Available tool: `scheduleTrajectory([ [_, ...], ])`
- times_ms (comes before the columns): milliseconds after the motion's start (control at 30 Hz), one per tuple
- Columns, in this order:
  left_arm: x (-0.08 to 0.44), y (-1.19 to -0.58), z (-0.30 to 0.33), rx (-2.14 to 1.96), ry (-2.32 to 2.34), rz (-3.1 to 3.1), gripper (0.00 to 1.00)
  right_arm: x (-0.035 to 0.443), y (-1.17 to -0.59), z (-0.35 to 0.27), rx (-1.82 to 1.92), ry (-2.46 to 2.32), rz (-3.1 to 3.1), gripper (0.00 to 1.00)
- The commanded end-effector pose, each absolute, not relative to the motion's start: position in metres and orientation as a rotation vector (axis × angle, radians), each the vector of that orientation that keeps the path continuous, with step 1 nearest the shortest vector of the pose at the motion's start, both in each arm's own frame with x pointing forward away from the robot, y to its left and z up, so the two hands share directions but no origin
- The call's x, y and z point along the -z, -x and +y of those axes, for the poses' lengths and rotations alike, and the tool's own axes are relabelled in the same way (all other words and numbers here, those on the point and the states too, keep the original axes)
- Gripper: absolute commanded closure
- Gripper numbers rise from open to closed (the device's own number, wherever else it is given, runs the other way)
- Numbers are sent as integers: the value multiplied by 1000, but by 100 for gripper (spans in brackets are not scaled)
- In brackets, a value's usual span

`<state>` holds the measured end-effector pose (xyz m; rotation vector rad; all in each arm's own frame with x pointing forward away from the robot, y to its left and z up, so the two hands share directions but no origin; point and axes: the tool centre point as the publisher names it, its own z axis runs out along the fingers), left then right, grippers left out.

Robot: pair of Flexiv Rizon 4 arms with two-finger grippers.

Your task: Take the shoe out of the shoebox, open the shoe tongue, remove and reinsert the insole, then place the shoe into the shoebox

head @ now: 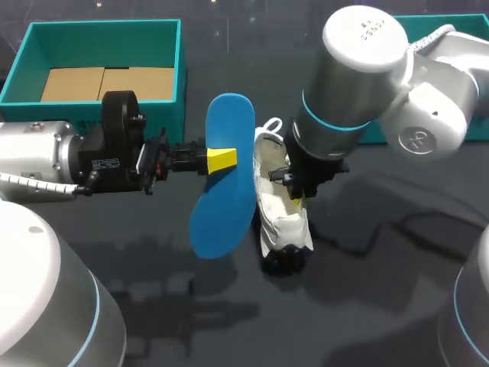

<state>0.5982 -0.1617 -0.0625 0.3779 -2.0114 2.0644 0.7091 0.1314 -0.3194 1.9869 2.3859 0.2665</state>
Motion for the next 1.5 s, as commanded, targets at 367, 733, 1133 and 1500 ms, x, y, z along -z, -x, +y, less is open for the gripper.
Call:
scheduleTrajectory([
  [367, 64, -596, -163, -2068, -381, -2011, 100, 341, -701, 142, -233, -2036, 2351, 100],
  [733, 64, -596, -163, -2068, -381, -2011, 100, 362, -700, 147, -235, -2088, 2350, 100],
  [1133, 64, -596, -163, -2068, -381, -2011, 100, 378, -698, 151, -249, -2099, 2392, 100],
  [1500, 64, -596, -163, -2068, -381, -2011, 100, 383, -697, 153, -257, -2133, 2384, 56],
])
